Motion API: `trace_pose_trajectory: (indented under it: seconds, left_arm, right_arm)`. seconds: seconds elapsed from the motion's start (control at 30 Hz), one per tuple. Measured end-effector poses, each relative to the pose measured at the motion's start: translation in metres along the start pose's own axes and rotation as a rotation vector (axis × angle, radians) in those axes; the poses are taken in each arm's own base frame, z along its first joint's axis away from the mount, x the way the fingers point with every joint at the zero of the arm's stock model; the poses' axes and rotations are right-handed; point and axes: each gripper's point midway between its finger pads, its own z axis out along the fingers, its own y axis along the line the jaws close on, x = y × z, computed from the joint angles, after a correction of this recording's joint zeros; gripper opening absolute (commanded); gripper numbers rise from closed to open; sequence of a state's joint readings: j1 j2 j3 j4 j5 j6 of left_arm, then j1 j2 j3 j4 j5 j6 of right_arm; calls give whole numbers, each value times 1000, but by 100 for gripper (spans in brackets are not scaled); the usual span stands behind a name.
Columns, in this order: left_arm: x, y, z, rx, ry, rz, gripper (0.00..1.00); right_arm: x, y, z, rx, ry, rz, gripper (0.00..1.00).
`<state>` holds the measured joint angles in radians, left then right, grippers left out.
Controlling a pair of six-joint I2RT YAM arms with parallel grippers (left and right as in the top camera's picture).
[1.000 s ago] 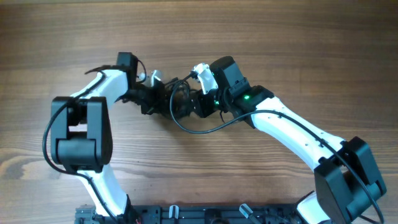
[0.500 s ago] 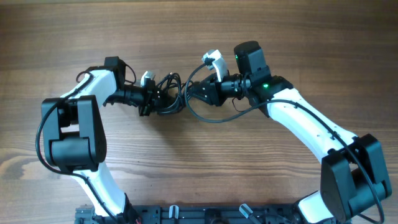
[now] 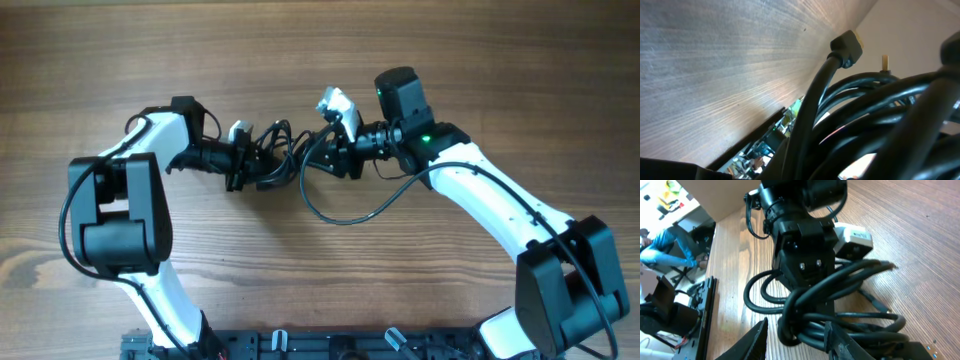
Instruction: Untangle cables
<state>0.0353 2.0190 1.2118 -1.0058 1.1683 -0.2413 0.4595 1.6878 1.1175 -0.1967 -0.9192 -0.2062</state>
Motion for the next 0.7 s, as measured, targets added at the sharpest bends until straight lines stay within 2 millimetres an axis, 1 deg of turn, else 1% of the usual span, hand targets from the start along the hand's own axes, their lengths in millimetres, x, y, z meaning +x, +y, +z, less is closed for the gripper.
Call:
trace_pose_trajectory:
  seconds: [0.1, 0.27, 0.33, 0.43, 0.5, 0.57, 0.63, 0.7]
  left_arm:
    - [6, -1, 4, 2, 24, -19, 4]
    - [13, -4, 14, 3, 57, -14, 4]
    - [13, -4, 15, 4, 60, -14, 4]
    - [14, -4, 15, 5, 60, -10, 4]
    - [14, -5, 15, 7, 60, -9, 4]
    - [13, -5, 15, 8, 60, -10, 4]
    - [13, -5, 15, 8, 61, -11, 4]
    - [13, -4, 15, 8, 61, -11, 4]
  right_arm:
    - [0, 3, 2, -9, 2, -18, 35]
    - [1, 7, 4, -19, 10, -29, 33]
    - [1, 8, 3, -20, 11, -28, 29]
    - [2, 10, 5, -24, 17, -32, 20]
    - [2, 10, 5, -21, 18, -35, 18]
    - [2, 10, 5, -21, 18, -35, 19]
    - [3, 10, 4, -22, 19, -34, 27]
    - [4, 11, 4, -23, 24, -33, 31]
